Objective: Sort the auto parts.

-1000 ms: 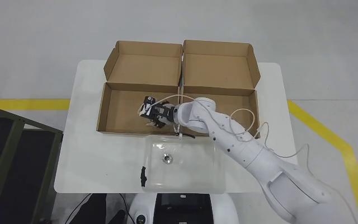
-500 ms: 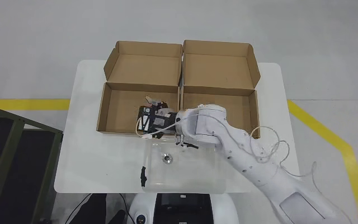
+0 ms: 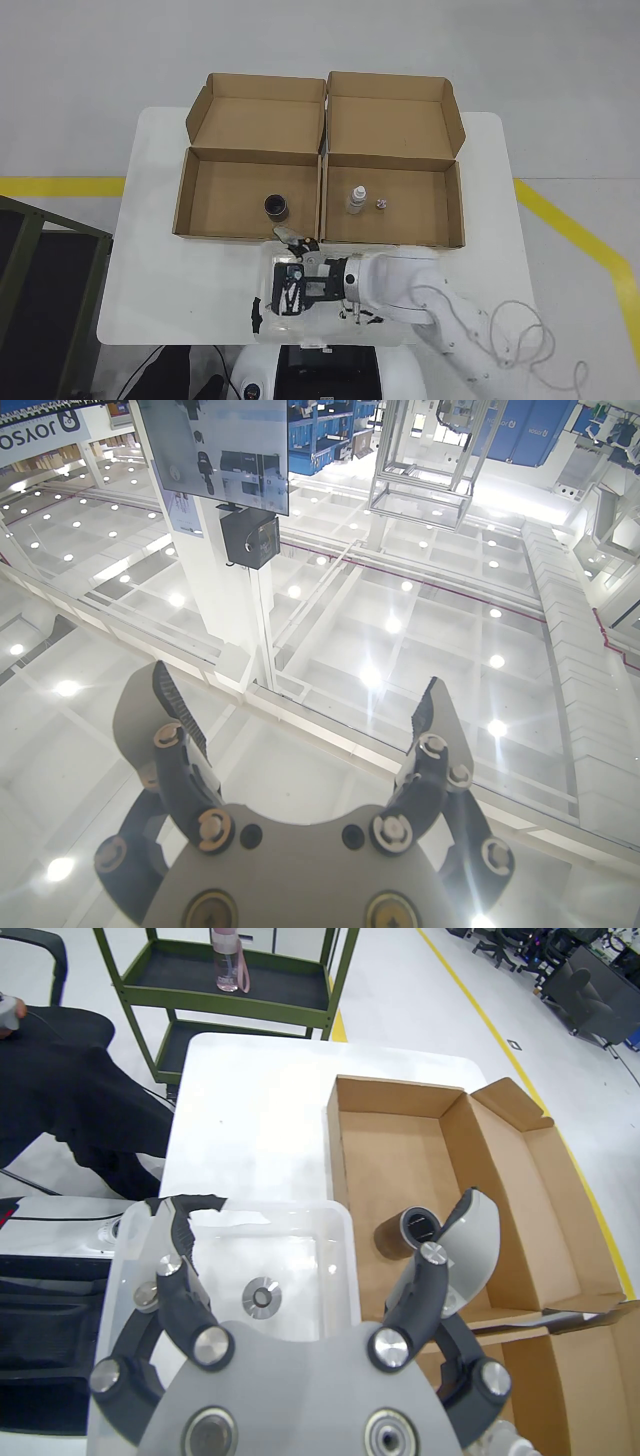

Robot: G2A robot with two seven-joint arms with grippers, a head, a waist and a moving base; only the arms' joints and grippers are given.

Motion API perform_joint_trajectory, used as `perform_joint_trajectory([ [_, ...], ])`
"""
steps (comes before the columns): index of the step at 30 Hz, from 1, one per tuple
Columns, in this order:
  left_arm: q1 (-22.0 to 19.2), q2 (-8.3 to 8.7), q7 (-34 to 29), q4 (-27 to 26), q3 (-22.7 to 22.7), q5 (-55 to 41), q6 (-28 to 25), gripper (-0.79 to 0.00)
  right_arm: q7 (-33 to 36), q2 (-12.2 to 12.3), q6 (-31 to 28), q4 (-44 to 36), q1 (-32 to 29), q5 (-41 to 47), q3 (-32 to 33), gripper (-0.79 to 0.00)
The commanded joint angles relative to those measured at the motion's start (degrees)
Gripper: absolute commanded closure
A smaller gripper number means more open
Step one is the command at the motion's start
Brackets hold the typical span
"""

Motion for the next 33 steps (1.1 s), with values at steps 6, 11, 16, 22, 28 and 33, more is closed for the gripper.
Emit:
perform_joint_trajectory([
  [6,0.0,0.0,0.0,0.0,0.0,0.0,0.0,-0.785,-2.97,1.75,-2.07,-2.38,-7.25,-7.67,1.45,-0.785],
  [11,0.0,0.0,0.0,0.0,0.0,0.0,0.0,-0.785,-7.3,2.53,-3.24,-1.22,-9.52,-12.42,1.54,-0.785],
  [16,0.0,0.0,0.0,0.0,0.0,0.0,0.0,-0.785,-10.22,2.99,-2.23,0.77,-10.06,-15.1,2.3,-0.785],
  [22,0.0,0.0,0.0,0.0,0.0,0.0,0.0,-0.785,-12.14,3.09,-0.86,3.73,-9.14,-16.26,2.29,-0.785],
  [28,0.0,0.0,0.0,0.0,0.0,0.0,0.0,-0.785,-12.86,2.84,0.29,7.05,-7.49,-16.54,1.1,-0.785],
  [33,0.0,0.0,0.0,0.0,0.0,0.0,0.0,-0.785,-12.9,2.52,1.2,9.98,-5.92,-16.12,0.05,-0.785],
])
